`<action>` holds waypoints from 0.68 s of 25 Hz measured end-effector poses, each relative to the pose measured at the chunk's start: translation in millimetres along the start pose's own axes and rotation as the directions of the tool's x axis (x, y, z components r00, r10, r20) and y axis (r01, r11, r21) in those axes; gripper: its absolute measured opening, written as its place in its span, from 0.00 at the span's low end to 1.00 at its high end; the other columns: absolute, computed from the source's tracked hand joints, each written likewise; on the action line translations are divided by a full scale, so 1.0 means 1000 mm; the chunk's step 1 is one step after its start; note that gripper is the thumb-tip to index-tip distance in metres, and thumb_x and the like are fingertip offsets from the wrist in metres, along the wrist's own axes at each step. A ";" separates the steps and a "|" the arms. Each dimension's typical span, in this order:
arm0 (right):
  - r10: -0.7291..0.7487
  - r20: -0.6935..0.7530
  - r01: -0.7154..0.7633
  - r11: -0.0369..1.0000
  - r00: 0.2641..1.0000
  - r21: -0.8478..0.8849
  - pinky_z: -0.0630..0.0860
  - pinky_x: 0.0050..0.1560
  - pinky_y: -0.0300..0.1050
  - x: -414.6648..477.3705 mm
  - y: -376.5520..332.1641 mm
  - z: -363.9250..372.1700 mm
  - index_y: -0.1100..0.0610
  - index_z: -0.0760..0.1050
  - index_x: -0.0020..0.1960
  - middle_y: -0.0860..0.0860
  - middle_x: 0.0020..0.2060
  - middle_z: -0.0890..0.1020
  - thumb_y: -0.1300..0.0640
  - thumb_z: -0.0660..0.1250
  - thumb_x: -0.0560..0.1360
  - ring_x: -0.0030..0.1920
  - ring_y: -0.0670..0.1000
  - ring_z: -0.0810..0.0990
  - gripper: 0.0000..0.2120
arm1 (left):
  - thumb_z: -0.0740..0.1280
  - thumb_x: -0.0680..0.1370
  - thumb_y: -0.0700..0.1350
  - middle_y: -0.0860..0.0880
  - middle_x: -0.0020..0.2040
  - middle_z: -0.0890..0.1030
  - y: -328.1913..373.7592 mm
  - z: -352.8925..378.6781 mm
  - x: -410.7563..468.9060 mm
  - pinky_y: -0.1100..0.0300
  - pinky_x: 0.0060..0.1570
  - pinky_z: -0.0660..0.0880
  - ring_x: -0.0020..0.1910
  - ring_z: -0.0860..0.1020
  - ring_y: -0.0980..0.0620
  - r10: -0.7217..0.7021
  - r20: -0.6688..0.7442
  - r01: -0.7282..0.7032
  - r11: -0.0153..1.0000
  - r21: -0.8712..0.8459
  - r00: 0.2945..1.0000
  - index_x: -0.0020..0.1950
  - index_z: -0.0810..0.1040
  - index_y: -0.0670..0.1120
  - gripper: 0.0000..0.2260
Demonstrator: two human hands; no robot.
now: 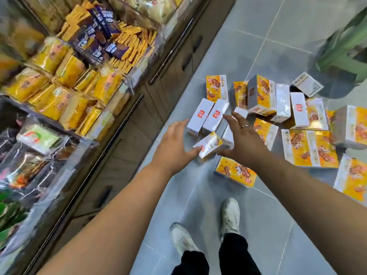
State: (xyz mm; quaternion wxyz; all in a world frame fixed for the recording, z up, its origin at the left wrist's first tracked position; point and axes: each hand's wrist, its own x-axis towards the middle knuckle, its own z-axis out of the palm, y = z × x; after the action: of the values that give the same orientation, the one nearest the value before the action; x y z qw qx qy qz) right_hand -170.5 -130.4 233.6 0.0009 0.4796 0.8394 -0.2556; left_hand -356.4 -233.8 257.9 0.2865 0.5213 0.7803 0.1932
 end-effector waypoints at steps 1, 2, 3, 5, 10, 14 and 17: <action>0.000 0.001 0.000 1.000 1.000 -0.032 0.63 0.71 0.59 0.015 0.010 0.019 0.49 0.52 0.78 0.53 0.78 0.53 0.43 0.78 0.64 0.76 0.59 0.56 0.52 | 0.73 0.73 0.54 0.48 0.74 0.63 -0.013 0.018 0.015 0.57 0.67 0.64 0.71 0.64 0.50 -0.026 0.017 0.026 1.000 -0.003 1.000 0.77 0.58 0.49 0.37; -0.004 0.011 0.004 0.999 1.000 -0.052 0.64 0.70 0.61 0.028 0.022 0.039 0.49 0.52 0.78 0.54 0.78 0.54 0.42 0.79 0.63 0.76 0.59 0.56 0.53 | 0.72 0.73 0.54 0.48 0.75 0.62 -0.027 0.039 0.027 0.55 0.67 0.65 0.72 0.64 0.49 -0.054 0.037 0.054 0.999 -0.005 0.998 0.77 0.57 0.50 0.37; -0.017 0.021 0.019 0.998 1.000 -0.068 0.64 0.69 0.62 0.040 0.033 0.056 0.50 0.52 0.78 0.55 0.78 0.54 0.42 0.79 0.62 0.76 0.60 0.56 0.53 | 0.72 0.73 0.55 0.48 0.75 0.61 -0.039 0.056 0.039 0.54 0.67 0.65 0.72 0.63 0.49 -0.061 0.046 0.062 0.998 -0.012 0.997 0.77 0.57 0.51 0.38; -0.039 0.060 0.044 0.995 0.997 -0.087 0.65 0.68 0.62 0.060 0.057 0.093 0.51 0.52 0.78 0.56 0.78 0.53 0.42 0.79 0.62 0.76 0.60 0.55 0.54 | 0.73 0.73 0.56 0.49 0.75 0.61 -0.067 0.092 0.058 0.53 0.67 0.66 0.72 0.63 0.48 -0.067 0.057 0.068 0.998 -0.009 0.996 0.77 0.56 0.52 0.38; -0.055 0.157 0.074 0.991 0.986 -0.113 0.65 0.68 0.61 0.097 0.115 0.180 0.49 0.49 0.79 0.53 0.78 0.49 0.45 0.78 0.65 0.76 0.61 0.53 0.53 | 0.71 0.73 0.59 0.49 0.76 0.58 -0.131 0.181 0.092 0.53 0.66 0.66 0.74 0.60 0.49 -0.125 0.040 0.124 0.992 0.017 0.991 0.77 0.54 0.52 0.39; -0.055 0.208 0.095 0.978 0.977 -0.187 0.66 0.67 0.61 0.128 0.149 0.230 0.48 0.47 0.78 0.53 0.78 0.48 0.48 0.79 0.65 0.75 0.64 0.55 0.54 | 0.72 0.71 0.61 0.48 0.76 0.57 -0.168 0.236 0.120 0.49 0.66 0.67 0.74 0.59 0.47 -0.130 0.060 0.128 0.991 0.034 0.990 0.77 0.53 0.53 0.42; -0.054 0.251 0.111 0.969 0.967 -0.220 0.67 0.67 0.61 0.164 0.163 0.261 0.46 0.45 0.78 0.52 0.78 0.46 0.50 0.79 0.65 0.74 0.64 0.57 0.54 | 0.73 0.69 0.63 0.48 0.76 0.56 -0.191 0.275 0.146 0.49 0.66 0.68 0.73 0.59 0.46 -0.128 0.064 0.123 0.990 0.075 0.990 0.77 0.51 0.53 0.45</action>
State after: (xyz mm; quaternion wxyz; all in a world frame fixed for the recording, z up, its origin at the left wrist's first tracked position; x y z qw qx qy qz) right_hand -191.3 -44.3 -103.5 0.1489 0.4058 0.8764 -0.2125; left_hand -354.7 -171.3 -101.8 0.3061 0.4874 0.8075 0.1290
